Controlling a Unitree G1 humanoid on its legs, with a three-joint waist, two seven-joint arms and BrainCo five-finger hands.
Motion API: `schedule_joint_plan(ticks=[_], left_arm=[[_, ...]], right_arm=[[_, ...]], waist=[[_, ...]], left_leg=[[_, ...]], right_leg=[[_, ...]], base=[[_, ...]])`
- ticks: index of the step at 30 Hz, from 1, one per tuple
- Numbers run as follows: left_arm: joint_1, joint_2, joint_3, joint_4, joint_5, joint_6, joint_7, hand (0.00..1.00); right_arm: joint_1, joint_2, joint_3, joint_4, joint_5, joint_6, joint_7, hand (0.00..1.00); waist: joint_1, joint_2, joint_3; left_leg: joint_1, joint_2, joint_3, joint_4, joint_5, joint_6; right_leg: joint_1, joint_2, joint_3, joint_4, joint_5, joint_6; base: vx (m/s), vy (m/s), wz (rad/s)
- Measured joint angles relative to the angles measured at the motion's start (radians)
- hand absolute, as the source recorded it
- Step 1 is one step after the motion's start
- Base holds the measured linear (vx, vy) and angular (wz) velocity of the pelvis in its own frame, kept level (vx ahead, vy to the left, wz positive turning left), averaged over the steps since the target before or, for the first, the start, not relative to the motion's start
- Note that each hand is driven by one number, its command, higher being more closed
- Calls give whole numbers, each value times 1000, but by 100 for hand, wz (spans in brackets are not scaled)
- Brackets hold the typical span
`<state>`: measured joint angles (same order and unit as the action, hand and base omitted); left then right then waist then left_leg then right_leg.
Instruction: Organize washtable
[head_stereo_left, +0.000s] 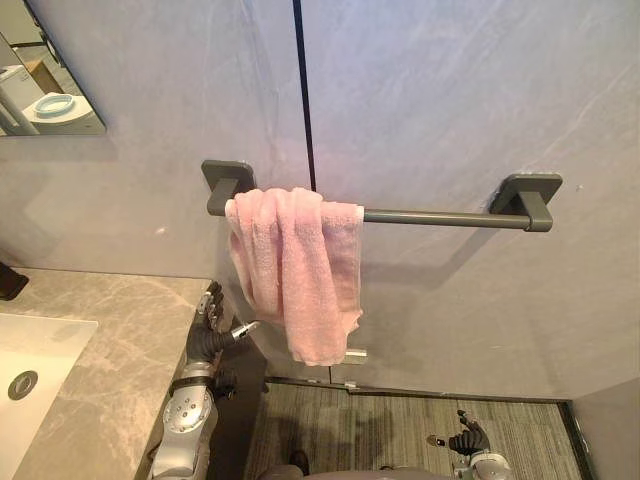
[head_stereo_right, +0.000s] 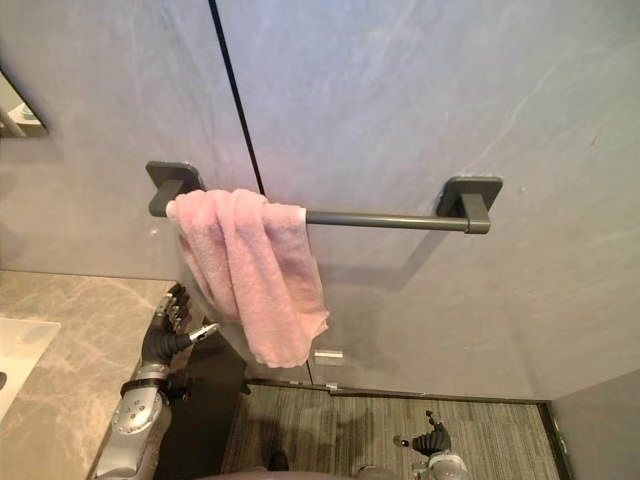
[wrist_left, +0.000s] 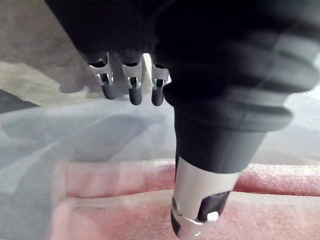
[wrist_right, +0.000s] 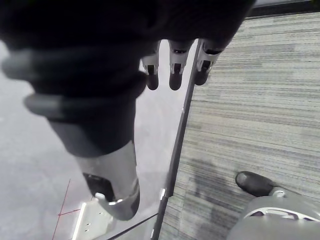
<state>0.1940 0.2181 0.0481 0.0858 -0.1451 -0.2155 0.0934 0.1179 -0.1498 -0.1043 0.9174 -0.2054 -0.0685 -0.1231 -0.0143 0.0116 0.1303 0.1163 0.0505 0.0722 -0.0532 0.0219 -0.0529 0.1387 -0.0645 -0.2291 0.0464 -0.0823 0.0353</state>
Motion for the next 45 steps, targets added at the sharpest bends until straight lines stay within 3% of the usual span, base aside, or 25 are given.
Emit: schedule_joint_plan(ticks=[12, 24, 25, 35, 43, 45], left_arm=[[-25, 76, -41, -6, 2, -9, 1, 0], [-24, 81, -90, -6, 2, -8, -6, 0], [-24, 81, -97, -6, 2, -8, -7, 100], [-68, 79, -164, 4, 0, -8, -45, 100], [-85, 78, -165, 4, 0, -8, -45, 100], [-85, 78, -165, 4, 1, -8, -45, 100]], right_arm=[[6, -17, 7, 1, -3, 2, 21, 0], [-3, -24, 33, 1, -11, 6, 33, 0], [-3, -24, 33, 1, -11, 6, 33, 0], [-17, -24, 45, 1, -11, 8, 33, 0], [-23, -24, 47, -9, -11, 8, 31, 0], [-12, -26, 64, -88, -14, 11, 30, 0]], waist=[[-1, 0, -2], [2, -1, -3], [2, -1, -3], [-27, -6, -6], [-27, -6, -6], [-28, -6, -6]], left_leg=[[13, 0, 12, -21, 9, 3], [23, 0, 25, -41, 20, 5], [23, 0, 25, -41, 21, 5], [23, 1, 38, -43, 21, 5], [34, 2, 43, -50, 20, 4], [34, 2, 47, -50, 20, 4]], right_leg=[[-2, 1, 15, -1, 6, -1], [-2, 5, 30, -17, 22, -2], [-2, 5, 31, -17, 22, -2], [1, 9, 43, -40, 33, 0], [14, 11, 49, -52, 40, -3], [12, 11, 55, -52, 42, -2]], base=[[-28, -2, -3], [-12, 2, -3], [0, 0, 0], [-1, -1, -3], [-17, -4, -3], [-51, 0, -8]])
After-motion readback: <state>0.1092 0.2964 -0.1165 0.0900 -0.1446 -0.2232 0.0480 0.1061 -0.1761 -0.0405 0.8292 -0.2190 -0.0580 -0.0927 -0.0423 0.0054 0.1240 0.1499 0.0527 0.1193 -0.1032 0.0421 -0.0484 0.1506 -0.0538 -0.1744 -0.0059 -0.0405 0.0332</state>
